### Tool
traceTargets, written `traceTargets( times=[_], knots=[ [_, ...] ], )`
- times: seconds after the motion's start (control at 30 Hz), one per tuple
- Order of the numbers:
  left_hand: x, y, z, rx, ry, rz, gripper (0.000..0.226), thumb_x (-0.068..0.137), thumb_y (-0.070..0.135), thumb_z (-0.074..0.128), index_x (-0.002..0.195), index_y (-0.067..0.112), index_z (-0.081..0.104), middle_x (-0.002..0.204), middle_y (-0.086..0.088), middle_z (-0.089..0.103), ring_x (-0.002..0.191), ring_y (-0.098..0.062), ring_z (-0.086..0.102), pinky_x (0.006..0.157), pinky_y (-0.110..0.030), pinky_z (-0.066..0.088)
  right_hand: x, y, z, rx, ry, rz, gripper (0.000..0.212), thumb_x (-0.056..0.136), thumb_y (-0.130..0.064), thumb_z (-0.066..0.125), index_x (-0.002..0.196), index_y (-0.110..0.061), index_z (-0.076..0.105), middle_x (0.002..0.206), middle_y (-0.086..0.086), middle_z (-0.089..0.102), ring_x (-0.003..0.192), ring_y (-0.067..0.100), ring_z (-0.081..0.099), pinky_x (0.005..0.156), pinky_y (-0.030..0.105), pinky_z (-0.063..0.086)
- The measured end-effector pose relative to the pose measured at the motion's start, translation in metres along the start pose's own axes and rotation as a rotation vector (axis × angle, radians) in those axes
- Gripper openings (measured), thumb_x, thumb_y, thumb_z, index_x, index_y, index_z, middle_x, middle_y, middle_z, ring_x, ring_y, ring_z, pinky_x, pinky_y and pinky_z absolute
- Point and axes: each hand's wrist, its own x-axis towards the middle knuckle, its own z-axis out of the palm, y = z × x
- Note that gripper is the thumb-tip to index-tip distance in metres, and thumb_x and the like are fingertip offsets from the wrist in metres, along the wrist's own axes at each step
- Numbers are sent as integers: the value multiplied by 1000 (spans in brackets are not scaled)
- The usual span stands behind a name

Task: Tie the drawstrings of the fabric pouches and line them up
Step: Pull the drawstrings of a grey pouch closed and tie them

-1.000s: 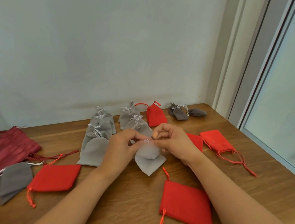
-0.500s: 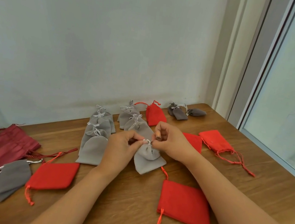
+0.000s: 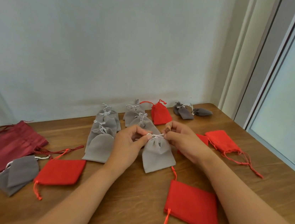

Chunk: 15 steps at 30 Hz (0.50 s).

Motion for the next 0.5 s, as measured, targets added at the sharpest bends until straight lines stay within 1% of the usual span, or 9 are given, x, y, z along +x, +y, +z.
traceTargets(
  times=[0.03,0.1,0.2,0.27,0.33,0.4,0.43,0.5],
  knots=[
    [1,0,0,-38,2,-16,12,85,5,69,78,15,67,87,6,73,81,-6,69,73,-16,53,0,-1,0,-41,8,-14,21,77,3,57,76,-16,48,75,1,55,70,15,46,61,24,40],
    [2,1,1,-85,12,-47,9,85,5,68,79,11,67,88,5,74,81,-4,69,72,-14,51,-2,-3,0,-152,30,-53,30,83,13,52,78,-15,44,78,4,54,74,13,48,67,21,43],
    [4,0,1,-91,11,-107,9,86,10,68,80,16,70,82,2,74,78,-7,68,72,-20,52,-5,-5,0,-259,76,-98,31,84,14,53,77,-15,45,75,-2,54,70,7,48,71,17,43],
    [3,2,0,-136,-21,-187,9,90,15,64,85,16,71,81,1,74,78,-11,67,71,-25,52,-6,-6,-1,-277,92,-111,30,84,13,55,77,-15,46,72,-5,54,67,4,49,70,15,44],
    [2,5,-1,-181,-78,-271,15,94,24,59,92,14,70,86,-2,74,81,-18,68,72,-31,53,-7,-6,0,-284,102,-114,29,84,13,55,78,-14,45,71,-6,54,66,4,49,68,14,44],
    [3,7,-1,-194,-128,-311,18,90,31,63,96,15,68,91,-3,75,86,-19,70,79,-36,55,-7,-7,0,-279,125,-117,28,84,12,56,79,-13,44,67,-10,55,63,2,49,65,12,44],
    [3,8,-1,-170,-151,-296,18,86,29,69,99,16,67,91,-2,75,87,-17,70,82,-36,55,-7,-7,1,-266,145,-124,28,84,12,56,79,-12,44,64,-13,55,61,1,49,64,12,44],
    [4,8,0,-124,-193,-258,26,80,22,76,103,18,64,91,-1,75,88,-15,70,83,-31,54,-6,-8,0,-234,169,-141,29,84,13,57,78,-12,43,60,-14,57,61,1,49,63,13,44]
  ],
)
